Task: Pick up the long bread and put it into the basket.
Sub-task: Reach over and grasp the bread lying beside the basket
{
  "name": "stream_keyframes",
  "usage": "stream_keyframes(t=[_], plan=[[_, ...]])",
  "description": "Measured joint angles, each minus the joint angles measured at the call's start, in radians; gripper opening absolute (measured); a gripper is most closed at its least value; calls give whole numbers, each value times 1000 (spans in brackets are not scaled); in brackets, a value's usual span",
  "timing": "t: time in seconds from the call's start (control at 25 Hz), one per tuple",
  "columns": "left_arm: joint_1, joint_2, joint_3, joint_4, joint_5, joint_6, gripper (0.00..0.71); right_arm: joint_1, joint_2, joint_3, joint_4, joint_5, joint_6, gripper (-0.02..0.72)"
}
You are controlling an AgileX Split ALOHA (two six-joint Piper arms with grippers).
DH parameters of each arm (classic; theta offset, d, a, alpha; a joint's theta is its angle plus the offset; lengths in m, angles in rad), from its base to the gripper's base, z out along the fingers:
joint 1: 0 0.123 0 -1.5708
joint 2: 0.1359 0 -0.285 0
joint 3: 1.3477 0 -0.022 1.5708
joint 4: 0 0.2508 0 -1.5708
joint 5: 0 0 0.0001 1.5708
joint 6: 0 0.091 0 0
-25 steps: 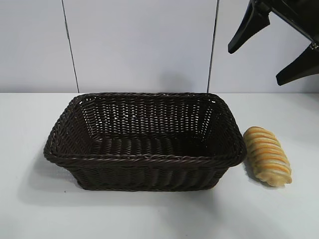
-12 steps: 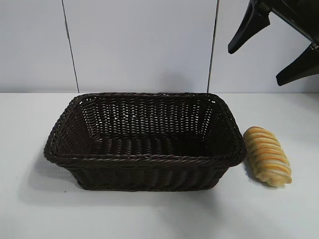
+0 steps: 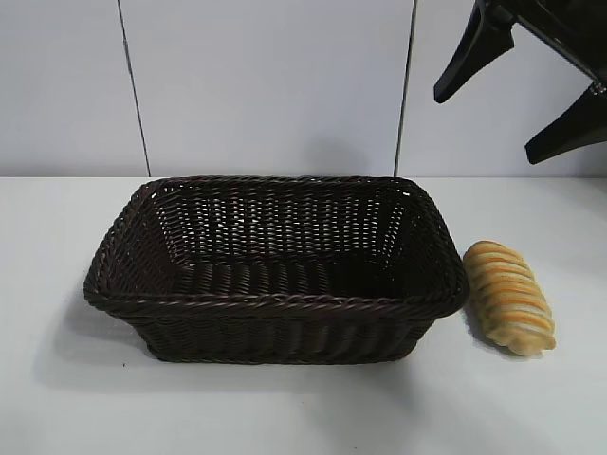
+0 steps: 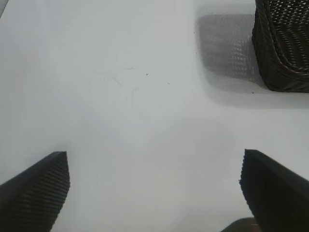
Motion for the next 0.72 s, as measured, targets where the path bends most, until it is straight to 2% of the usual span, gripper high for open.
stream_keyframes(t=[0.24, 0.4, 0.56, 0.72], plan=[[-14, -111, 0, 0, 0, 0, 693, 0, 0, 0, -3, 0, -8, 694], [-14, -155, 2, 4, 6, 0, 693, 0, 0, 0, -55, 2, -9, 694], [-14, -155, 13, 17, 12, 0, 693, 0, 0, 0, -184, 5, 3, 694], [-14, -155, 13, 19, 12, 0, 693, 0, 0, 0, -369, 13, 58, 694]])
